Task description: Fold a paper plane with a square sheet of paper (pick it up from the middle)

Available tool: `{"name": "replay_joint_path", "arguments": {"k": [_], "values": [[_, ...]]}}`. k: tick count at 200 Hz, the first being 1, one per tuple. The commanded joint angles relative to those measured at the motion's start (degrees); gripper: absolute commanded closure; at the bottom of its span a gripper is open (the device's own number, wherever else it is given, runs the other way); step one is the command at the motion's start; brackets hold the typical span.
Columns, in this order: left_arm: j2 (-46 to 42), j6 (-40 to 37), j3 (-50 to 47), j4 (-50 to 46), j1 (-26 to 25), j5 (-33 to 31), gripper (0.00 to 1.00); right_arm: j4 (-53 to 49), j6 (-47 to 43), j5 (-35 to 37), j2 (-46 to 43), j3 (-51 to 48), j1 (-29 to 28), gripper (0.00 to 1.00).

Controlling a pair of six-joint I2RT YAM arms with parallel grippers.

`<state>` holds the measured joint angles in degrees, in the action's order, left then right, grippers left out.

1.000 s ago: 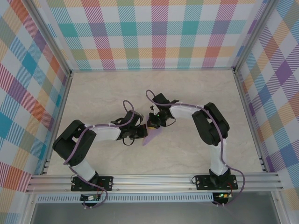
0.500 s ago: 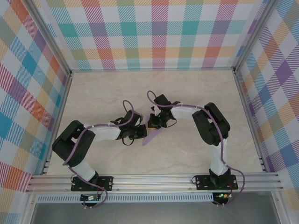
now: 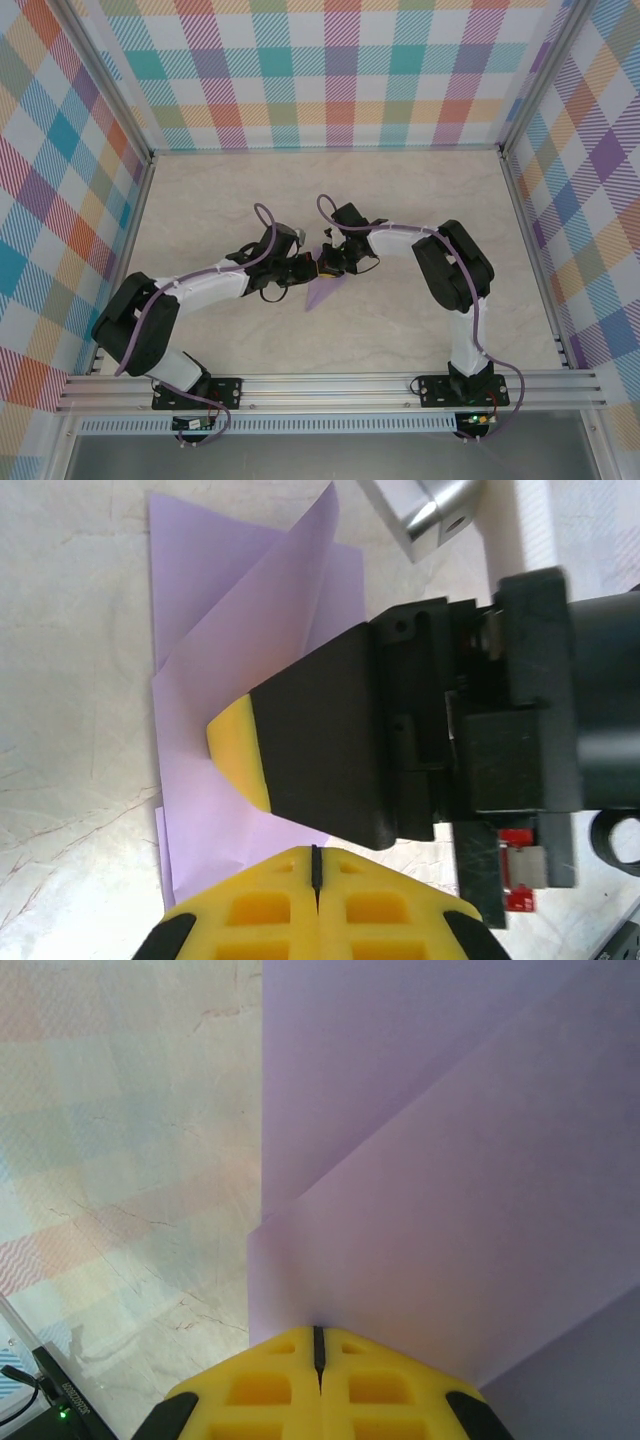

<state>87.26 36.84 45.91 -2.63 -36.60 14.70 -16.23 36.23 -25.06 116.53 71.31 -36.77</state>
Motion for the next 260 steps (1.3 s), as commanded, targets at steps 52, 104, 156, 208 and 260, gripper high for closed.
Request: {"name": "replay_joint_path", "arguments": {"k": [52,104,156,208,260], "values": [[7.17,1.90,-1.13,3.56,0.39,4.18,1.00,-3.72,0.71,4.83,2.98,-2.37,0.17,1.00],[9.96,1.74,-1.02,0.24,0.39,1.66,1.00,-2.66,0.01,4.29,2.46,-2.66,0.12,1.00],[10.87,0.79,-1.14,-5.45,0.39,-0.71,1.00,3.06,-4.08,3.34,-1.20,-4.59,0.30,1.00],[11.57,0.51,-1.53,-6.25,0.31,-0.81,1.00,5.99,-2.71,-2.71,-6.53,-6.42,0.26,1.00],[12.10,0.43,-1.40,-6.39,0.30,-0.54,1.00,5.52,-1.35,-3.53,-4.06,-7.36,-0.58,1.00]]}}
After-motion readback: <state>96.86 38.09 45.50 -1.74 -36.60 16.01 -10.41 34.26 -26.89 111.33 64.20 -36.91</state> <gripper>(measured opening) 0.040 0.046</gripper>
